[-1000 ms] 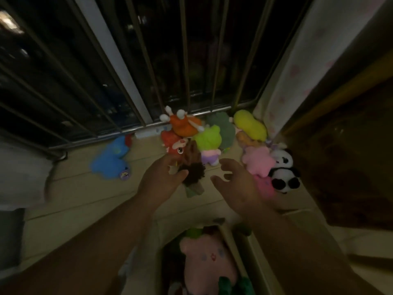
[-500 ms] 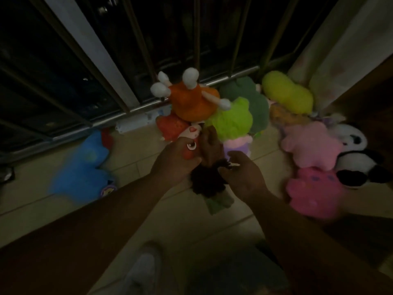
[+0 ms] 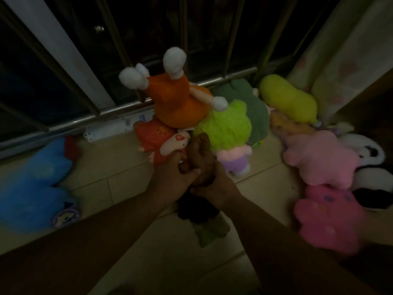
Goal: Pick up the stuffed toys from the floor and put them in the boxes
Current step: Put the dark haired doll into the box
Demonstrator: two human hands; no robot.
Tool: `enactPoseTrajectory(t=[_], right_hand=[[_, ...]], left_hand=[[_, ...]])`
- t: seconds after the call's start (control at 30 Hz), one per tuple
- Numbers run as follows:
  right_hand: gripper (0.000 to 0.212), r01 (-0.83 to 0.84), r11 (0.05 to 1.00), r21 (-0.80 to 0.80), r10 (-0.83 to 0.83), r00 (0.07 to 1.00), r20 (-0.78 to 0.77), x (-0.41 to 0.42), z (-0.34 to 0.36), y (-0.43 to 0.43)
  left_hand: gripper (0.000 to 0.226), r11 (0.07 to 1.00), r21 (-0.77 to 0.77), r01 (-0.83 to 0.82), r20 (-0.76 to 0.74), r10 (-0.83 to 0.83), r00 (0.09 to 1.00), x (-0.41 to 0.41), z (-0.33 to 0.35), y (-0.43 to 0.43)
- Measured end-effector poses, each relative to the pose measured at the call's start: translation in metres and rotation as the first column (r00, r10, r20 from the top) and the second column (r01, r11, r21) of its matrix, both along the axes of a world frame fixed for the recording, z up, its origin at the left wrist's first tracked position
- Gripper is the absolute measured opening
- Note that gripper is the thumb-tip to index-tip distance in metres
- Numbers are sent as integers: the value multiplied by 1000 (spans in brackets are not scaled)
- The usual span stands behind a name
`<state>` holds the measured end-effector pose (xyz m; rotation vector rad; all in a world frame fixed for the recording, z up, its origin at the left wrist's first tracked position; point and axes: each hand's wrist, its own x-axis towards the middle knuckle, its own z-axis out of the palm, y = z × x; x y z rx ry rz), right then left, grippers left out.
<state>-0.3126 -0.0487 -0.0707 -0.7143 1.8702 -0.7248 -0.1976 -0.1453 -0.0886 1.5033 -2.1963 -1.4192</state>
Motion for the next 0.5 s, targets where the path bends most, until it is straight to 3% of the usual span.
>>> enactPoseTrajectory(t=[0.1, 0.23, 0.4, 0.5], right_hand=[[85, 91, 994, -58, -84, 990, 109, 2, -7, -4], [98, 86, 990, -110, -88, 996, -12, 4, -8, 5], [79, 125, 972, -201, -133, 991, -27, 8, 8, 16], [81, 163, 957, -241, -174, 984, -24, 14, 48, 28]], left_hand=[[43, 999, 53, 5, -8, -4, 1000, -2, -1, 4], [45, 998, 56, 13, -34, -11, 999, -3, 5, 7], [41, 1000, 4, -10, -88, 11, 996, 0, 39, 16], [43, 999, 21, -37, -143, 40, 989, 3, 81, 28]])
